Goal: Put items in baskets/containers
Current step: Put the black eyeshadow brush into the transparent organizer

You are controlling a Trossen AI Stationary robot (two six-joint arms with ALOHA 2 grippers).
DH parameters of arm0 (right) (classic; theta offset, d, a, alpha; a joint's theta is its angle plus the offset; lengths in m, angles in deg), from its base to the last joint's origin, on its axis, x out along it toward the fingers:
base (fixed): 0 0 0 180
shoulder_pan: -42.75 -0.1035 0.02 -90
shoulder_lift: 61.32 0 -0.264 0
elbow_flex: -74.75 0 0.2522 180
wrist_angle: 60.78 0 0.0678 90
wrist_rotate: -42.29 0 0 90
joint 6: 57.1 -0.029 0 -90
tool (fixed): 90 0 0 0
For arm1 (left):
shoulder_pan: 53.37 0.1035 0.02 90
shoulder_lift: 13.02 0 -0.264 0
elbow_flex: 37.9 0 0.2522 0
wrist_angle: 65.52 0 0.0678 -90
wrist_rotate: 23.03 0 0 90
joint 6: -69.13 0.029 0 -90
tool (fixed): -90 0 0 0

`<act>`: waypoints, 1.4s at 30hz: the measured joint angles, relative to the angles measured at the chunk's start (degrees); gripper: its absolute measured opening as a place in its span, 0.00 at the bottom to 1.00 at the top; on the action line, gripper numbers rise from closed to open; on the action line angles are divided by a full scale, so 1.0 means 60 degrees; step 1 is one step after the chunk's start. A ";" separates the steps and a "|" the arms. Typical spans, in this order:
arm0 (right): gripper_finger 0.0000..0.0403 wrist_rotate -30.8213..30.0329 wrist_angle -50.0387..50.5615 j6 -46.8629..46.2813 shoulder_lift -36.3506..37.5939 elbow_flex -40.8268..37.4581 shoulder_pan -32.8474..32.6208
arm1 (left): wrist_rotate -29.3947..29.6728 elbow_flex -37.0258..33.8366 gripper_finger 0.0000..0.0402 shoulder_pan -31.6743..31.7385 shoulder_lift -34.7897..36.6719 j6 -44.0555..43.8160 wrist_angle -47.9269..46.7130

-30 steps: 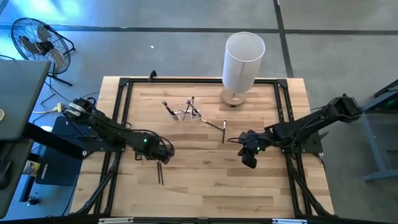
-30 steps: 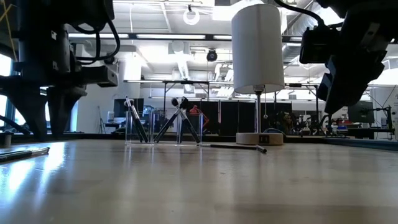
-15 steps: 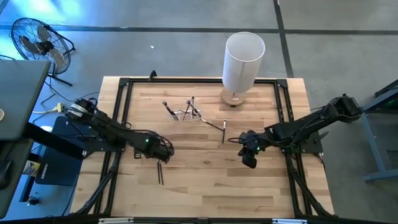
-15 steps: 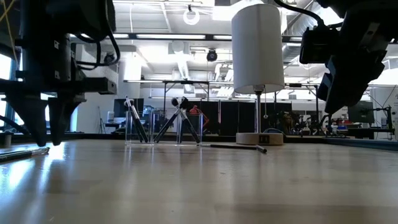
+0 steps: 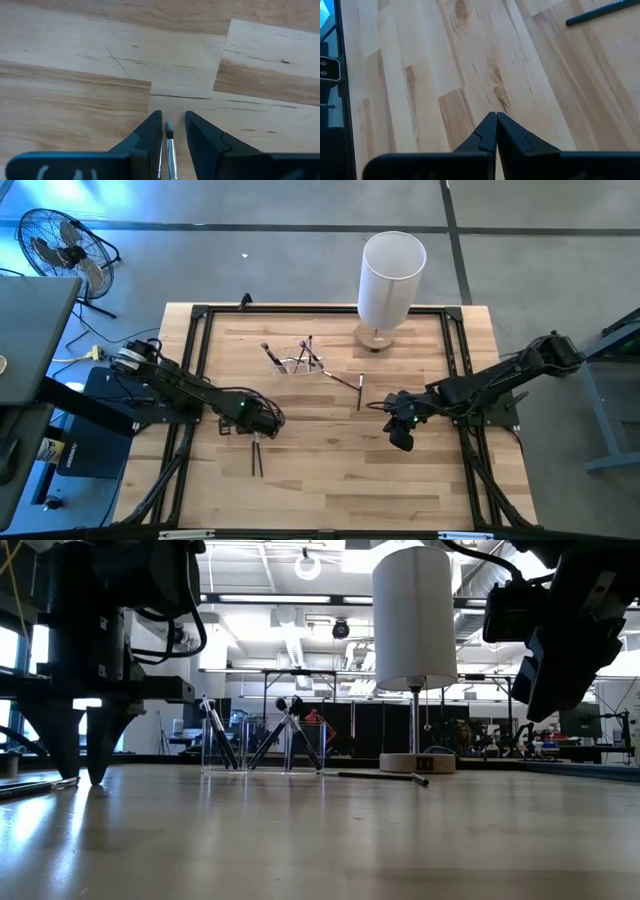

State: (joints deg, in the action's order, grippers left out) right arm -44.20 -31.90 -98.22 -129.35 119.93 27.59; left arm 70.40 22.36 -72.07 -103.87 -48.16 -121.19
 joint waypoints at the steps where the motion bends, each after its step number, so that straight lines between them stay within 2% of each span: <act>1: 0.01 0.0000 0.0000 0.0000 0.0000 0.0000 0.0000 | -0.0009 0.0000 0.21 0.0001 0.0000 -0.0008 -0.0001; 6: 0.01 -0.0004 0.0000 0.0020 0.0000 0.0000 0.0000 | -0.0186 -0.0007 0.17 0.0009 -0.0011 -0.0256 -0.0015; 11: 0.01 -0.0007 0.0000 0.0093 0.0000 0.0000 0.0000 | -0.0284 -0.0018 0.02 0.0012 -0.0018 -0.0292 0.0048; 15: 0.01 -0.0008 -0.0008 0.0106 0.0000 0.0000 0.0003 | -0.0253 -0.0022 0.01 0.0008 -0.0018 -0.0329 0.0056; 20: 0.01 -0.0007 -0.0018 0.0106 0.0000 0.0000 0.0003 | 0.0483 0.0234 0.00 -0.0016 -0.0047 -0.0333 -0.0202; 25: 0.01 0.0001 -0.0022 0.0178 0.0000 0.0000 0.0003 | 0.2171 0.0769 0.00 0.0001 -0.0011 -0.0201 -0.0575; 34: 0.01 0.0011 0.0025 0.0312 0.0000 0.0000 0.0000 | 0.4383 0.1769 0.00 -0.0009 -0.0007 0.0795 -0.0667; 39: 0.01 -0.0045 0.0080 0.0445 0.0000 0.0000 0.0001 | 0.6507 0.2361 0.00 -0.0010 0.0010 0.1789 -0.0954; 42: 0.01 -0.0432 0.0080 0.0515 0.0000 0.0000 0.0000 | 0.7629 0.2729 0.00 -0.0001 0.0240 0.2636 -0.1205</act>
State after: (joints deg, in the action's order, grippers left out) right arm -46.79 -31.42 -95.13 -129.35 119.93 27.59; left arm 116.17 38.73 -72.07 -102.43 -32.34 -128.41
